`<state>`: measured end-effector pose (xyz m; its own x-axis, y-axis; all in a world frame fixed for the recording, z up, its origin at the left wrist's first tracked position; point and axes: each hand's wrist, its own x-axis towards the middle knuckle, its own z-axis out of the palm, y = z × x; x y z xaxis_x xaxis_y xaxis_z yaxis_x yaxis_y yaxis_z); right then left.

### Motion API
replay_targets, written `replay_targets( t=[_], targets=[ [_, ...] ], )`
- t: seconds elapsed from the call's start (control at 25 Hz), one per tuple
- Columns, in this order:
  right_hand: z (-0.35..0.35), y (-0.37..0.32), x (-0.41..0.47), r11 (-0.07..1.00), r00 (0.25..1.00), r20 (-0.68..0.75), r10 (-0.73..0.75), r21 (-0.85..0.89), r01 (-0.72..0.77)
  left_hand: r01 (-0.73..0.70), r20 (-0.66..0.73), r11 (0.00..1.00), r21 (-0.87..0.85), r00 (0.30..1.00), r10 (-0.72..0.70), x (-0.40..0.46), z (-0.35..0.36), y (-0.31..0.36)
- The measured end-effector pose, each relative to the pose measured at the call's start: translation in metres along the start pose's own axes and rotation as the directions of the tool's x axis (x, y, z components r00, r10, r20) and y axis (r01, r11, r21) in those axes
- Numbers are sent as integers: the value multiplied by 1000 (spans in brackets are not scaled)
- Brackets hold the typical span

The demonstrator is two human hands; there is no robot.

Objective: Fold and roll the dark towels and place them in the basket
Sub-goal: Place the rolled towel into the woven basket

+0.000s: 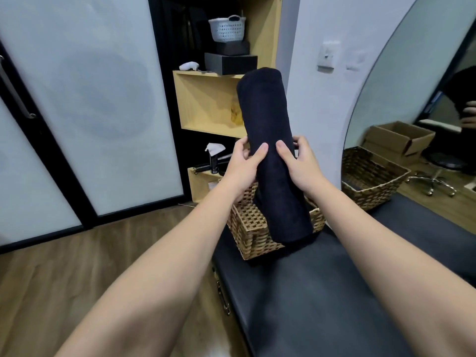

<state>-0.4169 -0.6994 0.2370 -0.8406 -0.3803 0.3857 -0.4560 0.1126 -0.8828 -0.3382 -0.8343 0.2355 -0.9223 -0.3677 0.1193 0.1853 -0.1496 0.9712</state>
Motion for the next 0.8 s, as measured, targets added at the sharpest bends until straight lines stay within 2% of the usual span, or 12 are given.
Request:
replay_targets(
  t=[0.32,0.6,0.68,0.8],
  targets=[
    [67,43,78,992,991,-103,-84,-99,74,-4,128,992,-122,992,20,115,-65,-31],
    [84,124,136,985,993,-111,-37,-173,17,76,156,987,-143,986,-54,199,-73,-97],
    [86,161,154,983,994,-105,10,-179,-29,141,139,978,-152,983,-120,222,-71,-121],
    [93,212,163,961,985,-75,152,-222,-166,333,114,929,-159,941,-318,243,-65,-157]
  ],
)
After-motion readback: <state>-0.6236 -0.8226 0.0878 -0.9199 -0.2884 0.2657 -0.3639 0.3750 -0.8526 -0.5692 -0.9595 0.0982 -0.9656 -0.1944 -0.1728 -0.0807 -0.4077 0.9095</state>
